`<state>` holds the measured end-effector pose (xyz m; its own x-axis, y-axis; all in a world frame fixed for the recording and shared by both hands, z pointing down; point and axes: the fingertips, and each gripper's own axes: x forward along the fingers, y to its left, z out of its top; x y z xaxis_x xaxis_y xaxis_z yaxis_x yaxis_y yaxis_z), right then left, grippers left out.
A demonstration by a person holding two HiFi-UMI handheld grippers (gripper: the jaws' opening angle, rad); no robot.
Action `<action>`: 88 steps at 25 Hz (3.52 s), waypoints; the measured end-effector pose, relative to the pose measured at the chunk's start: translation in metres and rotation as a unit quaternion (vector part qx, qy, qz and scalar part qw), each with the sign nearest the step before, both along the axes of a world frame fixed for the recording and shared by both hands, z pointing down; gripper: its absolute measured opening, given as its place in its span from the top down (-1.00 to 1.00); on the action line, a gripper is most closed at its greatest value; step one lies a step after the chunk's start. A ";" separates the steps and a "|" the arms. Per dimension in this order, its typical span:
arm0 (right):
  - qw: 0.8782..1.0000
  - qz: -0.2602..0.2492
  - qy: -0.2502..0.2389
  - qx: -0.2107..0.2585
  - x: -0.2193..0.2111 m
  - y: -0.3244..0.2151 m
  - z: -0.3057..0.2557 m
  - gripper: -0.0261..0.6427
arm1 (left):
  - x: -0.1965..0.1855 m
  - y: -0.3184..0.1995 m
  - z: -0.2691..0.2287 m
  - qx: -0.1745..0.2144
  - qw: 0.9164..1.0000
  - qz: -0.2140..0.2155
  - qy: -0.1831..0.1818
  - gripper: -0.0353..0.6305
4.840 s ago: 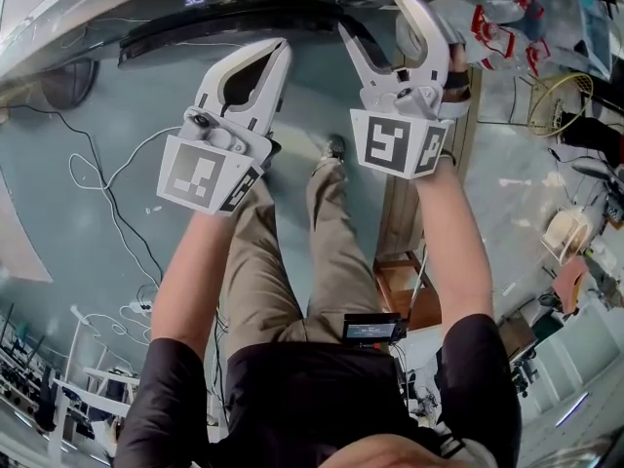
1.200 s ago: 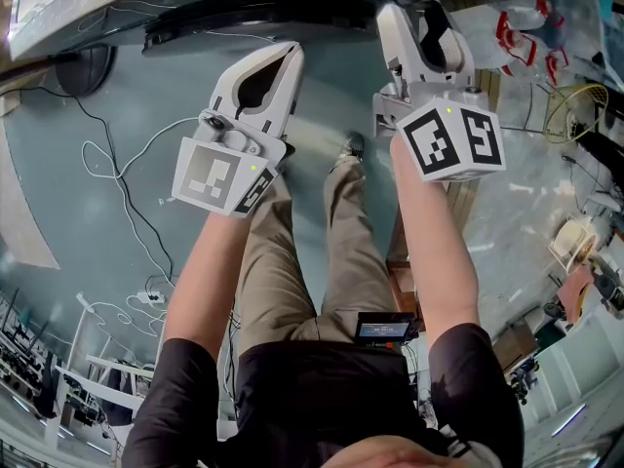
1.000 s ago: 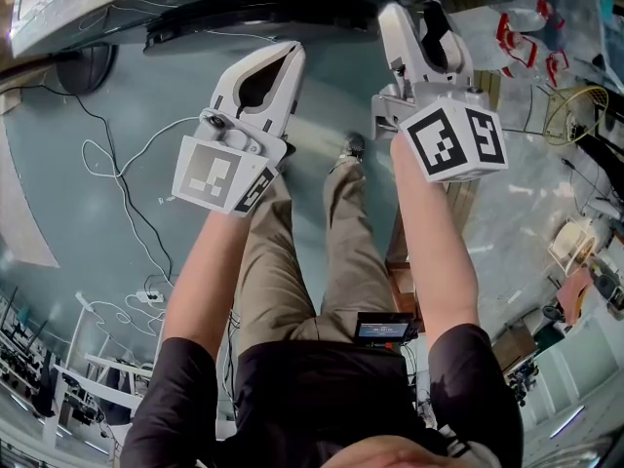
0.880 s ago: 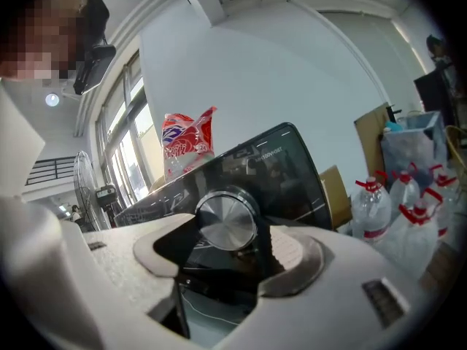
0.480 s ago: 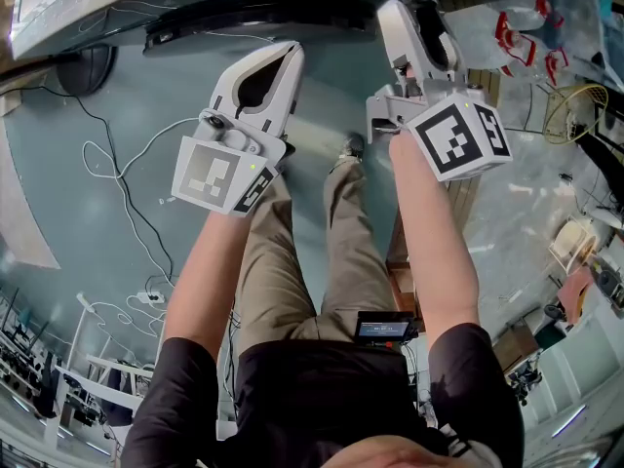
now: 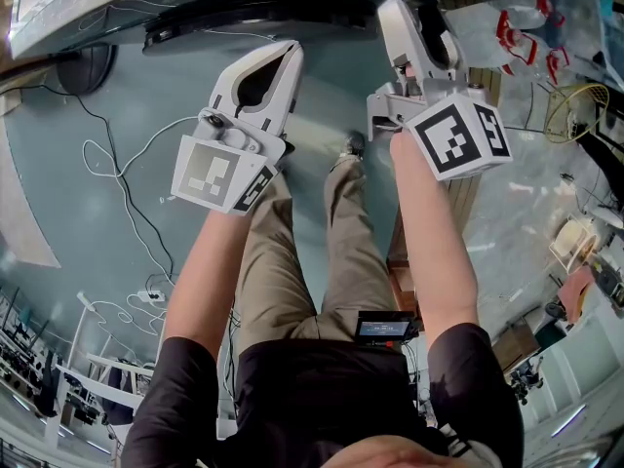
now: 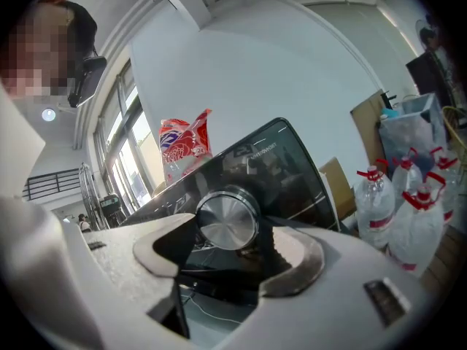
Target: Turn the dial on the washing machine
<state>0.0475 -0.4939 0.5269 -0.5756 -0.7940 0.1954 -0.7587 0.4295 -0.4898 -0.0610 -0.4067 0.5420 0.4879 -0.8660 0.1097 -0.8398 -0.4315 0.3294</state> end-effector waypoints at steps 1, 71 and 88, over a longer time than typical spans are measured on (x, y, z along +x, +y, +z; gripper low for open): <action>1.000 0.000 0.006 0.004 0.000 0.001 0.000 0.12 | -0.001 0.000 0.000 0.000 1.000 0.000 0.000 0.91; 0.981 0.007 0.149 0.126 0.118 0.520 -0.213 0.91 | -0.052 0.495 -0.239 0.028 0.992 -0.088 -0.085 0.90; 0.984 -0.015 0.157 0.087 0.026 0.713 -0.187 0.91 | -0.095 0.692 -0.194 0.002 0.997 -0.064 -0.049 0.91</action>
<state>0.0734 0.2189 0.3394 -0.5315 -0.8150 0.2307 -0.8471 0.5099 -0.1501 -0.1559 0.2858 0.3481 0.3615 -0.9207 0.1472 -0.9158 -0.3210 0.2413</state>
